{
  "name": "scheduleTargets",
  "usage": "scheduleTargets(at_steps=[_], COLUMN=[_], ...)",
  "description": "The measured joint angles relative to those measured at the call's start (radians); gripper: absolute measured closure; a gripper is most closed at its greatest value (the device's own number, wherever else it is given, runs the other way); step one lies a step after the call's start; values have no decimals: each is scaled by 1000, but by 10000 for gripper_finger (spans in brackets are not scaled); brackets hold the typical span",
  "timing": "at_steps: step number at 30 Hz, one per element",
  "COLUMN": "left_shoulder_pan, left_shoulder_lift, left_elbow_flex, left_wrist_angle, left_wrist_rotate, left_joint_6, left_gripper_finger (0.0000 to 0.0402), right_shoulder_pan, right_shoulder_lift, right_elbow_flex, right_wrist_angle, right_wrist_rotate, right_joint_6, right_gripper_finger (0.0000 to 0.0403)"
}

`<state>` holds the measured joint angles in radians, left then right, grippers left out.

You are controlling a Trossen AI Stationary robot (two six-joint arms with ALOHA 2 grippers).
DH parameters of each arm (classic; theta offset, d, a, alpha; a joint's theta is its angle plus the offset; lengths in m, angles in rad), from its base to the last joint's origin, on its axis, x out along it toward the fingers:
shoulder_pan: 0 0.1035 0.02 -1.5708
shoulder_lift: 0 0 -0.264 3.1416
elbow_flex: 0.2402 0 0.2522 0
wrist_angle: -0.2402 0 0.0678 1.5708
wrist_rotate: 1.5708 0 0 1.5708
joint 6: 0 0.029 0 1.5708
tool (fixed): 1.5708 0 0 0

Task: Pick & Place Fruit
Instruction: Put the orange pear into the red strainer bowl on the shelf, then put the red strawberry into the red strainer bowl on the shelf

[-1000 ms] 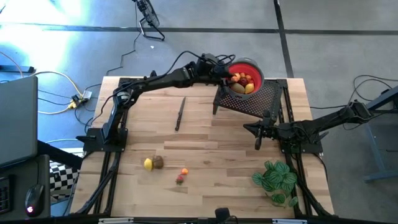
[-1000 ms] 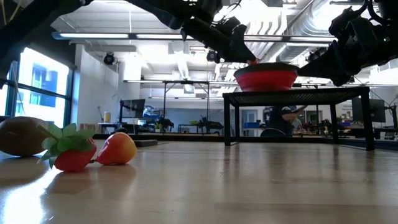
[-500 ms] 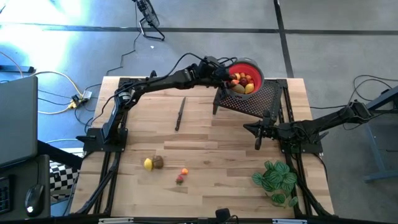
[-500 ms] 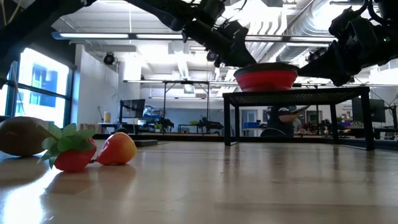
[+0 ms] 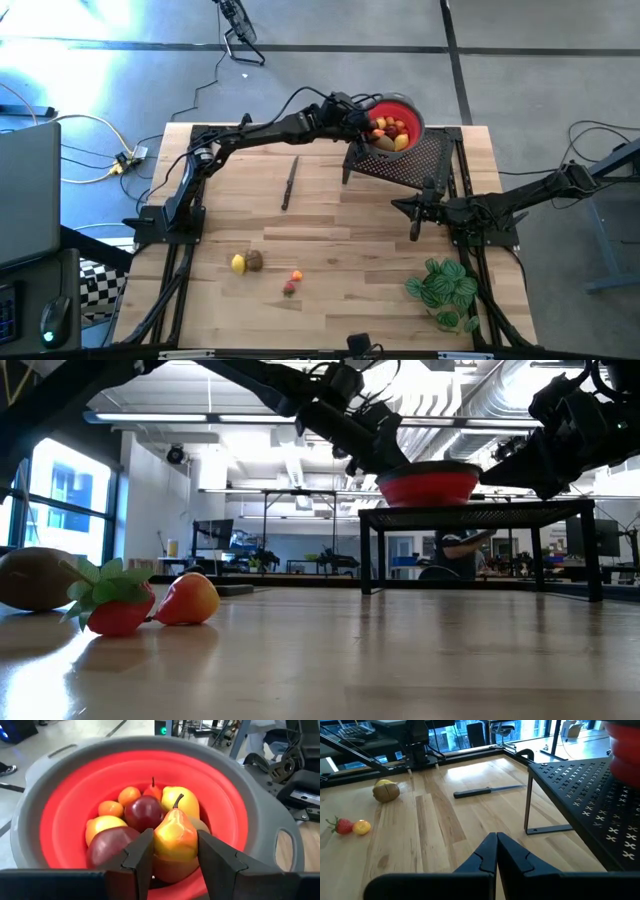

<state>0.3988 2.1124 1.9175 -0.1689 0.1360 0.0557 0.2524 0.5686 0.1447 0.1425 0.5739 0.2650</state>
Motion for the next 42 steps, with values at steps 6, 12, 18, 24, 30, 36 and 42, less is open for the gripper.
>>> scheduleTargets(at_steps=[6, 12, 18, 24, 30, 36, 42], left_shoulder_pan=[0, -2, -2, 0, 0, 0, 0], left_shoulder_lift=[0, 0, 0, -1, -6, -6, -6], left_elbow_flex=[0, -1, -1, 7, 48, 57, 57], left_wrist_angle=[43, 47, 47, 56, 56, 46, 39], left_wrist_rotate=[0, 1, 1, 4, 11, 14, 14], left_joint_6=[15, 19, 20, 20, 19, 19, -19], left_gripper_finger=[263, 221, 181, 179, 179, 224, 301], right_shoulder_pan=[0, 0, 0, 0, 0, 0, 0], right_shoulder_lift=[0, 0, 0, 0, 0, 0, 0], right_elbow_flex=[0, 0, 0, 0, 0, 0, 0], right_wrist_angle=[-2, -5, -5, -5, -5, -5, -5], right_wrist_rotate=[0, 0, 0, 0, 0, 0, 0], right_joint_6=[0, 0, 0, 0, 0, 0, 0], right_gripper_finger=[401, 401, 400, 400, 400, 400, 400])
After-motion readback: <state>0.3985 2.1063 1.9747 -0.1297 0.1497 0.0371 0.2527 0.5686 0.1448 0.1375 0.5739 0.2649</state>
